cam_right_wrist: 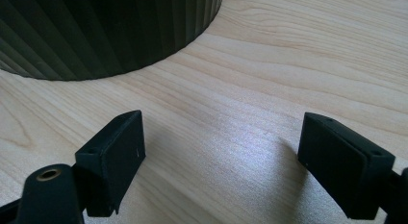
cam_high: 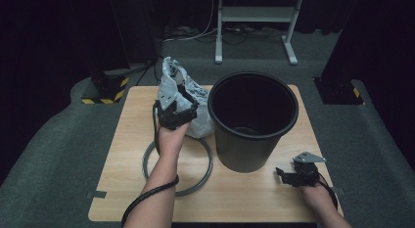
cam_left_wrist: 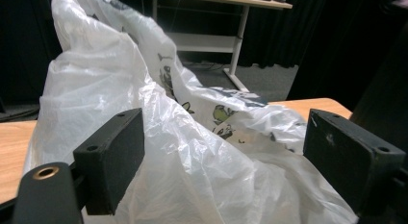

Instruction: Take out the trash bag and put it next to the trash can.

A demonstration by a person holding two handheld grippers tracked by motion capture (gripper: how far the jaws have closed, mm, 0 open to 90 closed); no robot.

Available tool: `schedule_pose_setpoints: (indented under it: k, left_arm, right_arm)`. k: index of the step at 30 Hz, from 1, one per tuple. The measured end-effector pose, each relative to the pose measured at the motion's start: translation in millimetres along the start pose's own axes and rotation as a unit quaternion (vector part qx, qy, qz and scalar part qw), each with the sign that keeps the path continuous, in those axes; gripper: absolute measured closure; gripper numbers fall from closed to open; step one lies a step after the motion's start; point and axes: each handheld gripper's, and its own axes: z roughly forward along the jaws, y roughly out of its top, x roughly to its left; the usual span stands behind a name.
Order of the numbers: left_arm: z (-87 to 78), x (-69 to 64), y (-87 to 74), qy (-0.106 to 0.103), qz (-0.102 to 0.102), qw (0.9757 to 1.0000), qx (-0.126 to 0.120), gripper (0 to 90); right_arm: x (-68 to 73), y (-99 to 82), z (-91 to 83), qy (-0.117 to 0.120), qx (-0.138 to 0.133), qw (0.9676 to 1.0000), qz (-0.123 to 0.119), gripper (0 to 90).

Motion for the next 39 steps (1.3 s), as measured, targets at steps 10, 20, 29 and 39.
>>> schedule_pose_setpoints:
  k: [10, 20, 29, 39]
  left_arm:
    - [-23.1, 5.3, -9.6, -0.011, 0.01, 0.9997, 0.017, 16.0]
    - [-41.9, 18.4, -30.0, -0.018, 0.021, 0.9966, 0.077, 16.3]
    - [-63.6, 29.0, -55.8, -0.029, 0.015, 0.9919, 0.123, 16.3]
    - [-75.4, 49.6, -78.2, -0.035, -0.023, 0.9914, 0.124, 18.2]
  right_arm:
    - [0.5, 0.1, 0.1, -0.001, 0.0, 1.0, 0.002, 16.0]
    - [0.1, 0.2, 0.4, 0.0, 0.001, 1.0, 0.003, 15.6]
    - [-0.5, 0.5, 0.9, 0.002, 0.002, 1.0, 0.005, 15.4]
    - [0.4, -1.2, -1.0, 0.002, 0.002, 1.0, 0.005, 15.5]
